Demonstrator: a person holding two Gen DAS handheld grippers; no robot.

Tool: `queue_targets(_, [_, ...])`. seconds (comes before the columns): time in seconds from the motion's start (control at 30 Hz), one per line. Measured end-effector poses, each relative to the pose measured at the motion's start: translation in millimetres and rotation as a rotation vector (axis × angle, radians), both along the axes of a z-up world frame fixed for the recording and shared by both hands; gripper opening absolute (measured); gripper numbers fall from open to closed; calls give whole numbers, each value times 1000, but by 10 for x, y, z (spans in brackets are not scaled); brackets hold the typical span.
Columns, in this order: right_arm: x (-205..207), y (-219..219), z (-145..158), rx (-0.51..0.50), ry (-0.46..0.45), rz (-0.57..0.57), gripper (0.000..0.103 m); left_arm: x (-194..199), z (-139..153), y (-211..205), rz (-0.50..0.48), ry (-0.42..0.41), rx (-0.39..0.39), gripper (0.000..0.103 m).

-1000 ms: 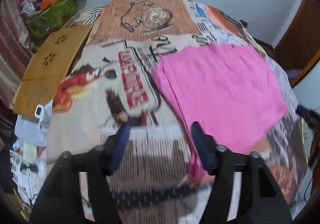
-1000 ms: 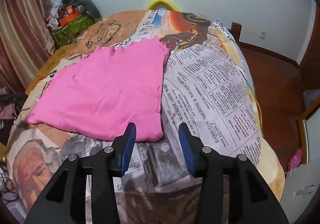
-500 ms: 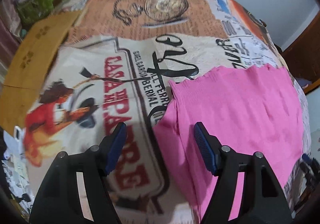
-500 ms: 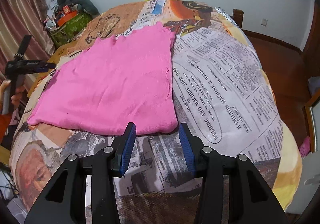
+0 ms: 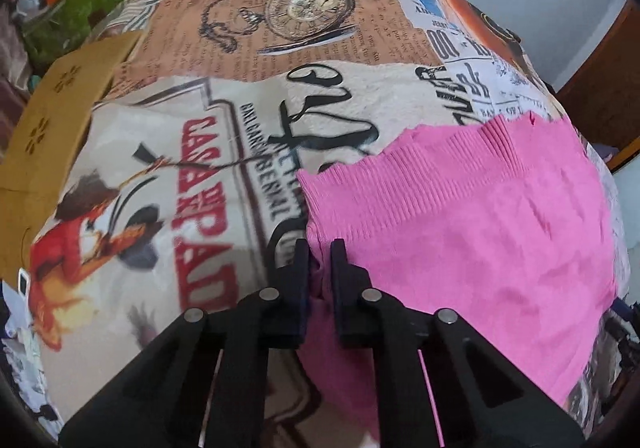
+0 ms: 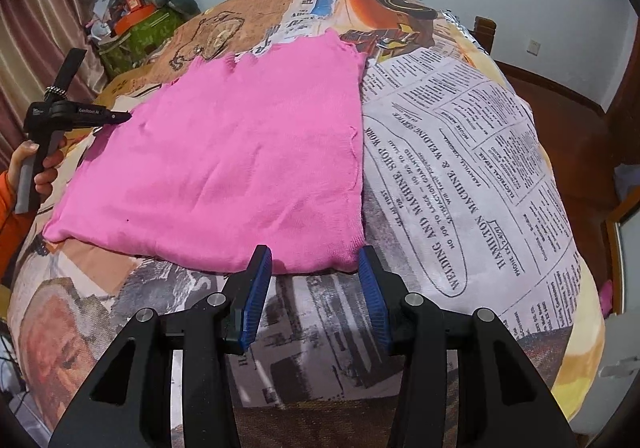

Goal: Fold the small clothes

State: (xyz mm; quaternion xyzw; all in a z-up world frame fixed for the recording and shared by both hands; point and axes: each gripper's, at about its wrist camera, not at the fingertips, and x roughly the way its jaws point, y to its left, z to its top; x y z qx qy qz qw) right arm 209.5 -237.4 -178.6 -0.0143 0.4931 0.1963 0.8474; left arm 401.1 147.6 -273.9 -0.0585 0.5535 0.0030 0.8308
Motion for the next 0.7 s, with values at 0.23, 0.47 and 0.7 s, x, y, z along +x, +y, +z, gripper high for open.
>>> queue_targets(0.23, [-74,-1,89,25,-14,6,41,-511,54,204,44,11,39,8])
queue_targets(0.47, [-127,130,108,59,-3,40,41,-1165,12,194,32,71,73,8])
queue_targets(0.7, [-137,426,68,82,27,112,41,-1653,68,83,25,74,51,7])
